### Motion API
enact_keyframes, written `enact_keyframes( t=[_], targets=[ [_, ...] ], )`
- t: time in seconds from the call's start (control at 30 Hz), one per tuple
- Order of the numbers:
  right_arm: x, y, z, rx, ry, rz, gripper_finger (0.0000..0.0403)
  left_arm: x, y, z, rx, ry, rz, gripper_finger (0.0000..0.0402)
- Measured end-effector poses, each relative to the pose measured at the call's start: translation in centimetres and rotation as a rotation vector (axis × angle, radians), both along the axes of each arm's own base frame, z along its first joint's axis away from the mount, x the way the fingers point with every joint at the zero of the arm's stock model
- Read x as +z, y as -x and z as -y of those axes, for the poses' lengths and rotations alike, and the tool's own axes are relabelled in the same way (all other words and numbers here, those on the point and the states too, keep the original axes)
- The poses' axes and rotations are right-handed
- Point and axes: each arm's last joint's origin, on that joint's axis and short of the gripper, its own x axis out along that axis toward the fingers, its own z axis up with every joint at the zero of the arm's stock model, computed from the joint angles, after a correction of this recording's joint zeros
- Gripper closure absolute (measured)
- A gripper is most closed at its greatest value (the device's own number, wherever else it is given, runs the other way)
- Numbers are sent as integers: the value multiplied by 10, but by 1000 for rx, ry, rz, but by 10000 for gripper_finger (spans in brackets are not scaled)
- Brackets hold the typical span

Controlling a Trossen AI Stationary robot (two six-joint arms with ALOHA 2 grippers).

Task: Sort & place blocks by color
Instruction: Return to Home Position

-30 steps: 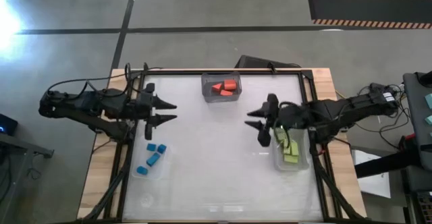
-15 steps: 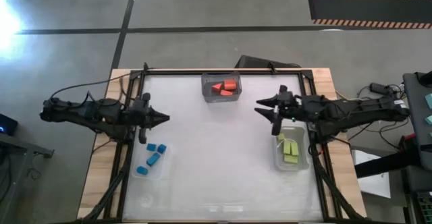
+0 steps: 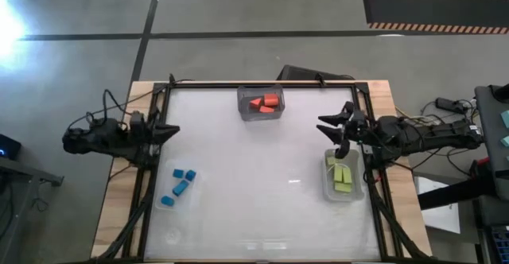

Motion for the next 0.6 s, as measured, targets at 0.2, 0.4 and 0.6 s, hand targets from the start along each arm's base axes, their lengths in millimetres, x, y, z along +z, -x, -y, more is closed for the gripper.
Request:
enact_keyframes(
  t=[0.2, 0.4, 0.6],
  targets=[
    [-1, 26, 3, -45, 35, 100, 259, -8, -3, -1, 38, -2, -16, 401],
    [-15, 39, 4, -55, 52, 138, 259, -30, -14, 2, 39, -16, -96, 401],
    [-38, 52, 5, -51, 21, 203, 260, -51, -21, 3, 41, 9, -94, 402]
  ],
)
